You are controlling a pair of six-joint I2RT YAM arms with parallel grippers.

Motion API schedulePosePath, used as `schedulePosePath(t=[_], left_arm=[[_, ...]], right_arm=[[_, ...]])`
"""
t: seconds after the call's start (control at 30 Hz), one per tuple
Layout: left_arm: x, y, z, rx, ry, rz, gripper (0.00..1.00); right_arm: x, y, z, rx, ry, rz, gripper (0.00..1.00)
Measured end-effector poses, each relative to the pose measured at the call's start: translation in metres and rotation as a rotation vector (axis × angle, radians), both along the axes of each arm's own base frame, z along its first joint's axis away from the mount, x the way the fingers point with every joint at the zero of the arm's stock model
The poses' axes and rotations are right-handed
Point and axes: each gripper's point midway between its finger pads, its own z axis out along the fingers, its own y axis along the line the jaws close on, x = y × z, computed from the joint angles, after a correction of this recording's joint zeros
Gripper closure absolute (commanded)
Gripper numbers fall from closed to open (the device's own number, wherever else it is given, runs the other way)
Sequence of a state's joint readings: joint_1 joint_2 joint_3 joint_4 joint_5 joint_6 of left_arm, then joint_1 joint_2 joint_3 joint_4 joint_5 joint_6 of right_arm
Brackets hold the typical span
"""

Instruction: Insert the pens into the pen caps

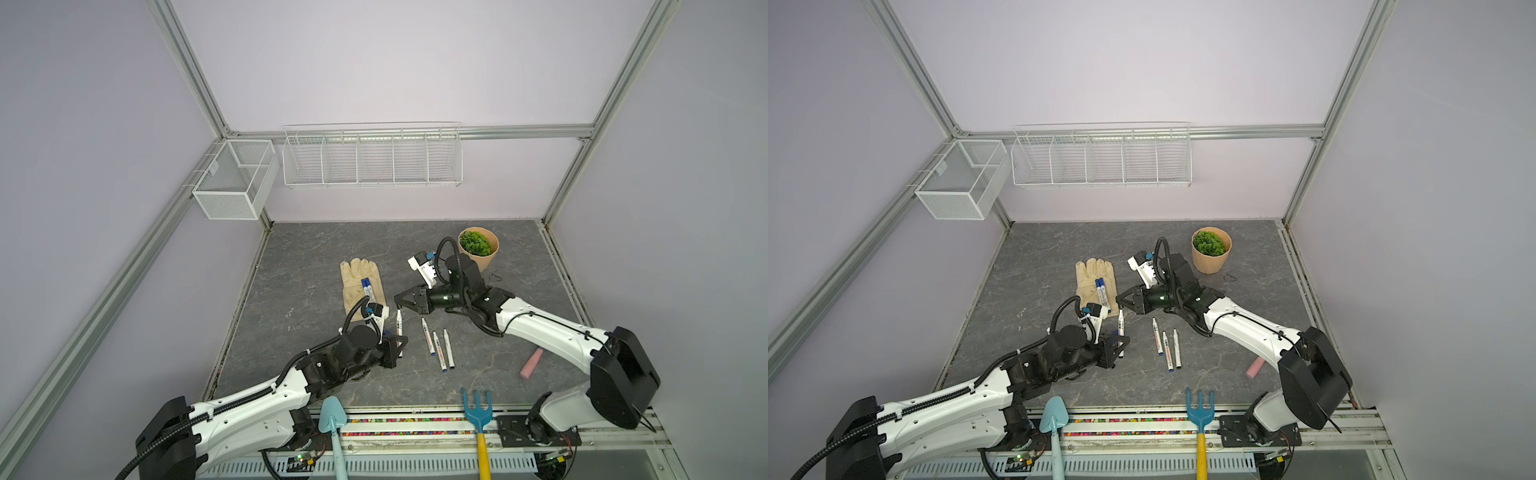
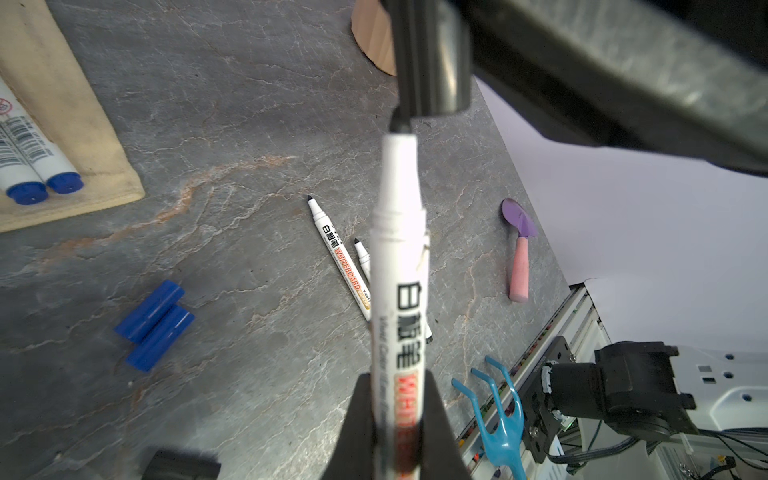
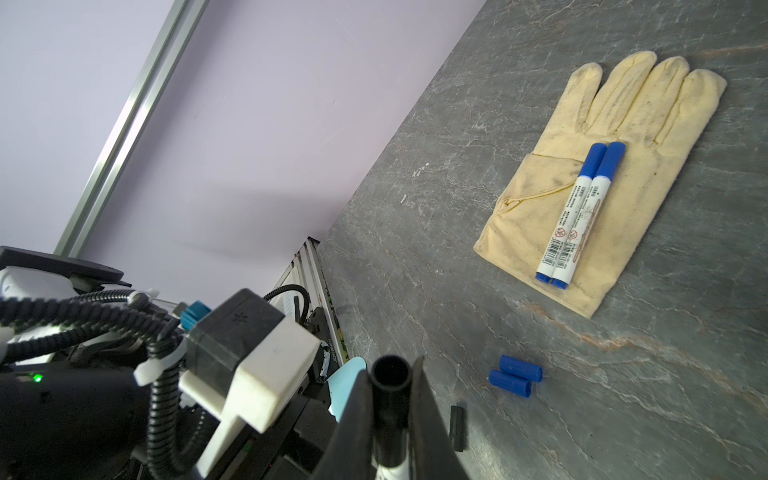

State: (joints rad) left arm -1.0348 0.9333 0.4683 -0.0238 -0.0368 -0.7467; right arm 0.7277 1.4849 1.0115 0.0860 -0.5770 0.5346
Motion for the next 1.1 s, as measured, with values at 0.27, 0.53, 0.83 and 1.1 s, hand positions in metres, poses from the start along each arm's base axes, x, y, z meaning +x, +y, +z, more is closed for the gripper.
schedulePosePath(t=[0.27, 0.53, 0.83, 1.1], left_arm=[[0.0008, 0.002, -0.0031, 0.014, 0.004, 0.009, 1.0], [0.0006, 0.0021, -0.0021, 0.012, 0.001, 0.009, 1.0], [-0.0014, 0.0036, 0.0005, 0.005, -0.004, 0.006, 1.0], [-0.0014, 0.0032, 0.0, 0.009, -0.009, 0.002, 1.0]], right_arm=[[0.0007, 0.0055, -0.0041, -0.008, -0.001, 0.011, 0.93], [-0.0018, 0.0085, -0.005, -0.01, -0.002, 0.021, 0.93], [-0.0033, 0.0069, -0.001, -0.015, -0.03, 0.029, 0.93], [-0.0034, 0.0051, -0.0002, -0.02, -0.033, 0.03, 0.93]])
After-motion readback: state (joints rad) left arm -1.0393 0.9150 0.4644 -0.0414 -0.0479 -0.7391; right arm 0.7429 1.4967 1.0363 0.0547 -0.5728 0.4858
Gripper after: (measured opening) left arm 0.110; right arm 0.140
